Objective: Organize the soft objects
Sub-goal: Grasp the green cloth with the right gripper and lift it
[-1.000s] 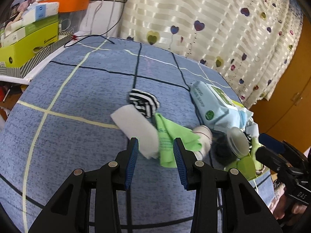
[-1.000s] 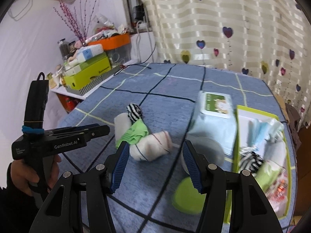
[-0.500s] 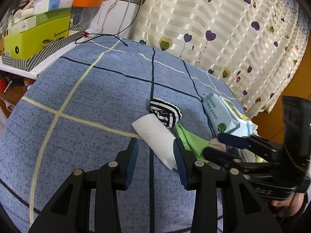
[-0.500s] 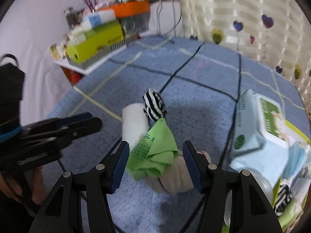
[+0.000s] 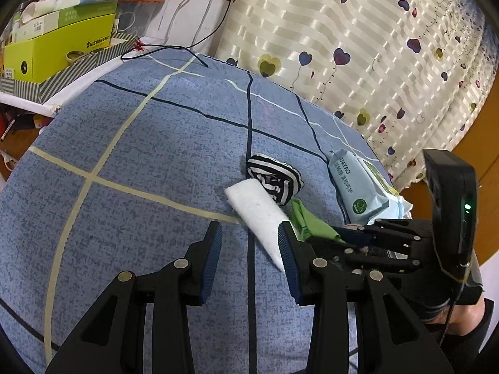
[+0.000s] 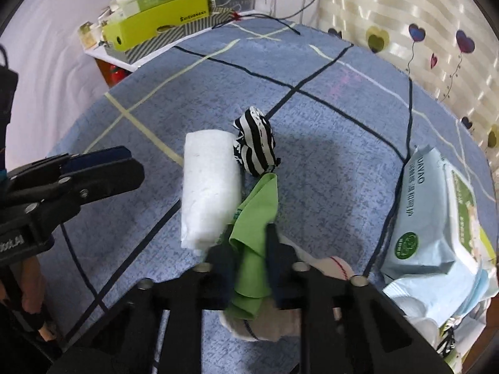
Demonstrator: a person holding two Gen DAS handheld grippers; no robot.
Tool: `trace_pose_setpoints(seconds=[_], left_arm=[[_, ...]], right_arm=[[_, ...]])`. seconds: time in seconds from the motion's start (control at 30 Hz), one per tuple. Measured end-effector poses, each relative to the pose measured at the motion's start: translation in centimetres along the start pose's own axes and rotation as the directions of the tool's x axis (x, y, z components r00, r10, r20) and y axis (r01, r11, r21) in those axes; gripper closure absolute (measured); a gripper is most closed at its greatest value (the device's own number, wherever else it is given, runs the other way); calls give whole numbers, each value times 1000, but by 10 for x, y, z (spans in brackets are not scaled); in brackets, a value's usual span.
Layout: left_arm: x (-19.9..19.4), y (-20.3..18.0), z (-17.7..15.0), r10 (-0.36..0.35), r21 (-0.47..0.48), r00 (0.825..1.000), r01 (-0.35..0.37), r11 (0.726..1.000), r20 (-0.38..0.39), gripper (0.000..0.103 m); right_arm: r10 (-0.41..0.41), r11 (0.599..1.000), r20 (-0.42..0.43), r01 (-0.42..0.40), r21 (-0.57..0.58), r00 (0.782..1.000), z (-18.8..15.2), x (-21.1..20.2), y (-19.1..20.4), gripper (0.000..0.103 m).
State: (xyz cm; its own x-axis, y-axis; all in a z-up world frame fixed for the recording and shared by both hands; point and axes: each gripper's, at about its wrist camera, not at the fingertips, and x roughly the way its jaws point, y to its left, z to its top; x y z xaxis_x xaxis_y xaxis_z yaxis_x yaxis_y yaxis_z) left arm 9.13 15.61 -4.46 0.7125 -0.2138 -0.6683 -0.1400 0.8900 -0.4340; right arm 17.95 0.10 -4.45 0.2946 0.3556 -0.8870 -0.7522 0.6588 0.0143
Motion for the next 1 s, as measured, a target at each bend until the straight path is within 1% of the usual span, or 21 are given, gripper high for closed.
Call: trace_pose_setpoints(seconds=[0.13, 0.2, 0.3, 0.43, 0.57, 0.63, 0.67, 0.7, 0.73, 0.8, 0.87, 0.9, 1.0], left_arm=[[2, -3, -1, -9, 4, 1000, 9, 1000, -8, 64], [3, -4, -1, -13, -1, 1000, 13, 1000, -13, 64], [2, -7, 2, -8, 5, 1000, 8, 1000, -5, 64], [5, -19, 12, -9, 44, 1000, 9, 999, 0, 64], [14, -34, 25, -15, 84, 1000, 16, 996, -5, 64], [23, -42, 31, -10, 107, 1000, 12, 994, -14, 62], [28, -45, 34, -5, 113, 1000, 8, 994, -23, 58], [35, -49, 37, -3, 126, 999, 8, 992, -34, 57], [39, -53, 39, 2, 144, 999, 3, 990, -36, 57], [51, -59, 43, 43, 180, 998, -34, 983, -42, 57], [63, -60, 45, 66, 195, 997, -55, 979, -51, 57], [69, -61, 47, 88, 198, 995, -76, 977, -53, 57], [83, -59, 49, 113, 195, 991, -97, 976, -71, 57]], right_arm=[[3, 1000, 63, -4, 20, 998, -5, -18, -1, 93], [-6, 1000, 89, 3, 30, 996, -7, -26, -2, 95], [-5, 998, 139, -3, 57, 990, -12, -38, -6, 96], [-9, 996, 210, -9, 88, 978, -17, -60, -9, 97], [-36, 993, 270, 5, 118, 962, -19, -82, -13, 97], [-52, 991, 298, 12, 134, 953, -21, -93, -18, 97], [-57, 990, 306, 14, 140, 950, -22, -97, -21, 97], [-62, 989, 314, 16, 148, 947, -23, -101, -23, 97], [-65, 988, 319, 17, 152, 946, -24, -103, -26, 97], [-71, 987, 328, 18, 162, 942, -24, -108, -31, 97], [-71, 986, 334, 15, 167, 940, -25, -109, -35, 97], [-69, 986, 336, 12, 169, 939, -25, -110, -37, 97], [-65, 985, 344, 6, 171, 937, -27, -112, -42, 97]])
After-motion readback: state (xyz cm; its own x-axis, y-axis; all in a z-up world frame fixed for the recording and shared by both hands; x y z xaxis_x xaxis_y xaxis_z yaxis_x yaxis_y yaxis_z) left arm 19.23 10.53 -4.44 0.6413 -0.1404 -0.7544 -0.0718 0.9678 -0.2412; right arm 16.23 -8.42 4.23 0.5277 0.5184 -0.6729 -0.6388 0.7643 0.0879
